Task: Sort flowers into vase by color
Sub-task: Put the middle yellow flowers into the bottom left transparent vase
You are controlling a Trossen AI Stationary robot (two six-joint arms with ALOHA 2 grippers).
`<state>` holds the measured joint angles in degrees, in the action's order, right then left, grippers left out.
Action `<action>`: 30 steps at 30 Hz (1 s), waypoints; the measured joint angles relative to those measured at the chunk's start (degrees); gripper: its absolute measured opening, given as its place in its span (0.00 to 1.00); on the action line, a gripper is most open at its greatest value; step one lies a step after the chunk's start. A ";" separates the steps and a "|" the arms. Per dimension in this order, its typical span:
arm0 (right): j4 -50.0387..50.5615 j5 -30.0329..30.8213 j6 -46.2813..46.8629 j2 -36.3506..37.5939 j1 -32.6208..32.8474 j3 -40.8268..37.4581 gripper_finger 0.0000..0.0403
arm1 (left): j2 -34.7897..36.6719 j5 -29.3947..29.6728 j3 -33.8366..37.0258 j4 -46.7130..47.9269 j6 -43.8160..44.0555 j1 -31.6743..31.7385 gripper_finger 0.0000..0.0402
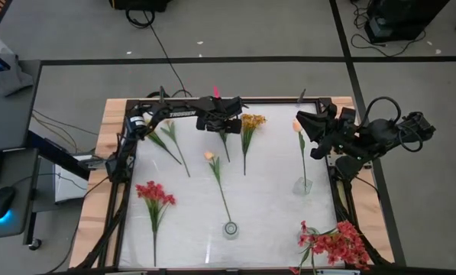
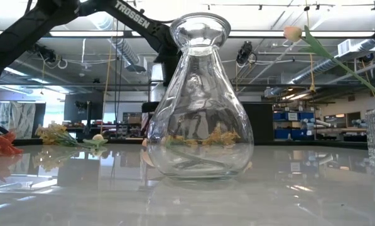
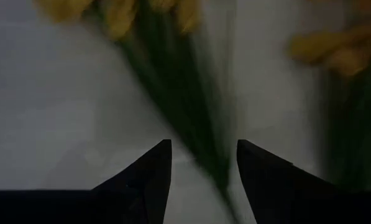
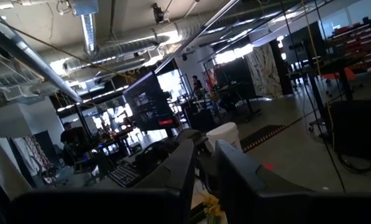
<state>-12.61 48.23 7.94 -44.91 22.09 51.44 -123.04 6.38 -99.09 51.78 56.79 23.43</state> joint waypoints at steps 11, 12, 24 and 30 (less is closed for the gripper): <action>0.01 0.00 0.04 0.00 0.00 0.00 0.19 | -1.87 0.02 0.12 -1.16 0.08 -0.23 0.47; 0.01 -0.01 0.04 0.00 0.00 0.00 0.19 | -2.15 0.03 -0.02 -2.11 0.08 -0.25 0.47; 0.27 0.02 1.38 0.00 0.00 0.00 0.19 | -4.05 -0.77 0.03 -2.75 0.62 -1.17 0.47; 0.42 0.03 1.38 0.00 0.00 0.00 0.19 | -4.05 -0.59 0.03 -2.63 0.62 -1.17 0.41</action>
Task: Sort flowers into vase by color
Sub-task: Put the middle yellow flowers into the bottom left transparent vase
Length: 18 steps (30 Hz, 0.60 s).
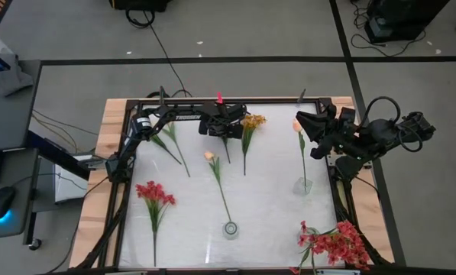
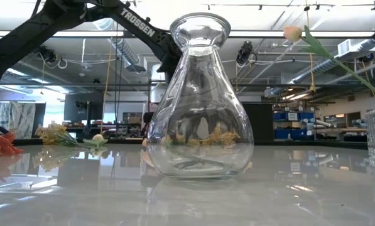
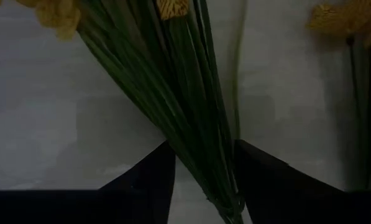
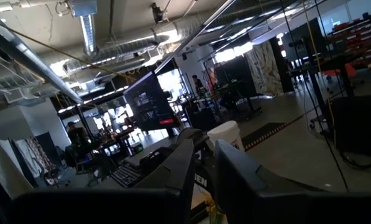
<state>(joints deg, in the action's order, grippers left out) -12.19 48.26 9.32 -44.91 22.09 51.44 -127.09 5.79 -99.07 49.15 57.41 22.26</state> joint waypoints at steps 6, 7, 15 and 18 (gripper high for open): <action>0.04 0.01 0.00 0.00 0.00 0.00 0.19 | -0.04 -0.07 0.00 0.00 0.02 0.00 0.23; 0.22 0.01 -0.01 0.01 0.00 0.00 0.19 | -0.04 -0.41 0.00 -0.06 0.02 0.00 0.20; 1.05 0.01 -0.26 0.02 0.00 0.00 0.19 | 0.02 -2.70 -1.54 0.82 -2.26 -0.02 0.05; 1.64 0.03 -0.25 0.01 0.00 0.00 0.19 | 0.03 -2.74 -5.68 2.45 -3.78 -0.02 0.05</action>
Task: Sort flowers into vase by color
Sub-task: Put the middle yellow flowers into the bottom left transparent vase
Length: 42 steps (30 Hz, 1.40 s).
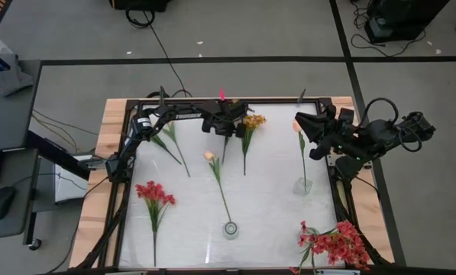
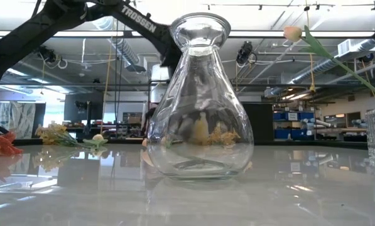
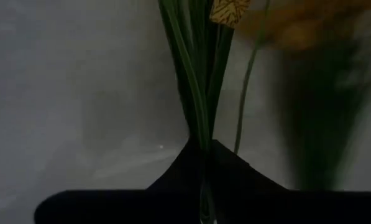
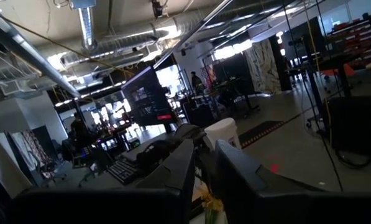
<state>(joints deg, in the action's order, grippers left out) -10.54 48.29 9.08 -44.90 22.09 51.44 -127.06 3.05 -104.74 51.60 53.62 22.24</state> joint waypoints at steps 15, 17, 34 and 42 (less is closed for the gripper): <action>1.55 0.03 -3.88 0.01 0.00 0.00 0.19 | 1.31 2.72 -30.12 16.60 -14.21 1.39 0.04; 1.57 0.03 -4.62 0.06 0.02 0.00 0.19 | 4.52 0.25 -27.99 15.05 -15.30 0.95 0.05; 1.64 0.00 -4.18 0.03 0.02 0.00 0.19 | 19.22 2.14 -27.98 11.70 -23.41 -15.41 0.05; 1.60 -0.03 -3.10 0.01 0.02 0.02 0.19 | 22.06 11.01 -27.98 3.62 -27.76 -26.05 0.05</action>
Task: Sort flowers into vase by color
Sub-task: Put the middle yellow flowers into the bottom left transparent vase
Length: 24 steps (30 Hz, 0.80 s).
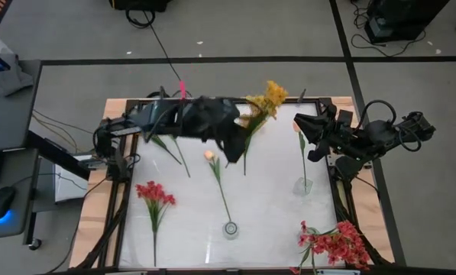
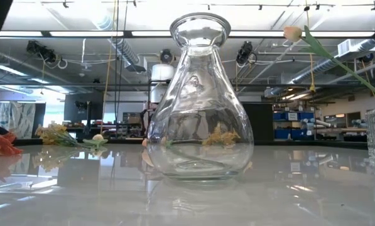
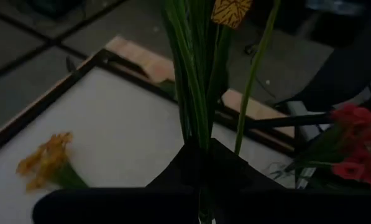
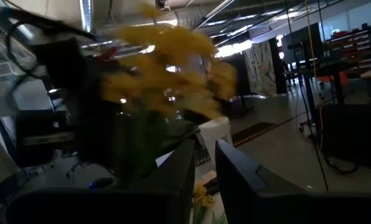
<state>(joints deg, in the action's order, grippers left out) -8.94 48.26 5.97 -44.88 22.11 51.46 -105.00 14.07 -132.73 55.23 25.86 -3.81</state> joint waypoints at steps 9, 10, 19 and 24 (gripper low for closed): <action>-0.11 -0.02 -0.04 0.00 0.00 0.00 0.19 | 0.58 17.43 0.00 0.29 -4.90 -11.02 0.05; -0.16 -0.03 0.01 0.00 0.00 -0.01 0.19 | 0.58 18.40 0.00 0.41 -4.95 -11.96 0.05; -0.36 0.01 -0.10 0.00 0.00 0.00 0.19 | 0.58 20.94 0.00 0.14 -6.58 -15.79 0.05; -0.38 0.01 -0.10 -0.02 0.00 0.00 0.19 | 0.58 18.49 0.00 -3.43 -11.26 -16.01 0.05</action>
<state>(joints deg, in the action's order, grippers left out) -9.32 48.27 5.87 -44.91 22.11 51.46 -104.42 32.55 -132.73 51.79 14.60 -19.82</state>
